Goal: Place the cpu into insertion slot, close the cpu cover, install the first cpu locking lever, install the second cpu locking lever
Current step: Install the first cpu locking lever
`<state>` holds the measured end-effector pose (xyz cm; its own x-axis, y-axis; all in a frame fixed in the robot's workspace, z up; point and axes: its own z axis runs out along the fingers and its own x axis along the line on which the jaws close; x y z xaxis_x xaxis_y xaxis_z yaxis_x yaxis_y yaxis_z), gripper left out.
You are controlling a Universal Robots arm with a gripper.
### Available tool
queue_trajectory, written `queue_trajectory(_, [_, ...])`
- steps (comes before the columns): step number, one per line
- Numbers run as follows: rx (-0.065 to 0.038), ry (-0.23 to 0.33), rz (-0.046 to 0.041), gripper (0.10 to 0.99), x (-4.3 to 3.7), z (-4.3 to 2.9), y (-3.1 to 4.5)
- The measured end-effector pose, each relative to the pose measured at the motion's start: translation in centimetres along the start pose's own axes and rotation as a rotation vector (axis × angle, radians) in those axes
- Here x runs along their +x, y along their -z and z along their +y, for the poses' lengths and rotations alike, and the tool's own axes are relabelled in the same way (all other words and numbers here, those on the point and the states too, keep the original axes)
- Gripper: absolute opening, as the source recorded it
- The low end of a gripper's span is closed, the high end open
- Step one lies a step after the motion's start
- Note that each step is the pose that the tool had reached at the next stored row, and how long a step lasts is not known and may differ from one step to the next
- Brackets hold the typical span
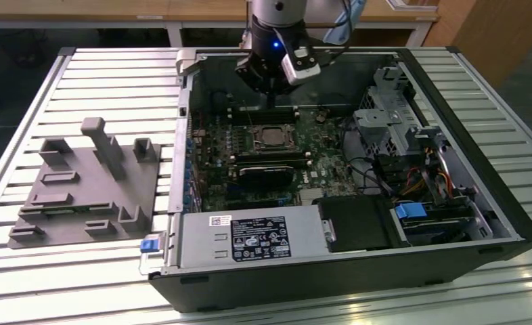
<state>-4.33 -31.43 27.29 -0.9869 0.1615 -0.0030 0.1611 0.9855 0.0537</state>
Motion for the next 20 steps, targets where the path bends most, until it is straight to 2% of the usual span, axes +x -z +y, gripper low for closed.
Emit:
queue_trajectory(9, [-0.002,0.151,0.0084,0.106,0.07,-0.02,-0.11])
queue_trajectory(20, [-0.002,0.155,0.0085,0.106,3.03,-0.50,-0.22])
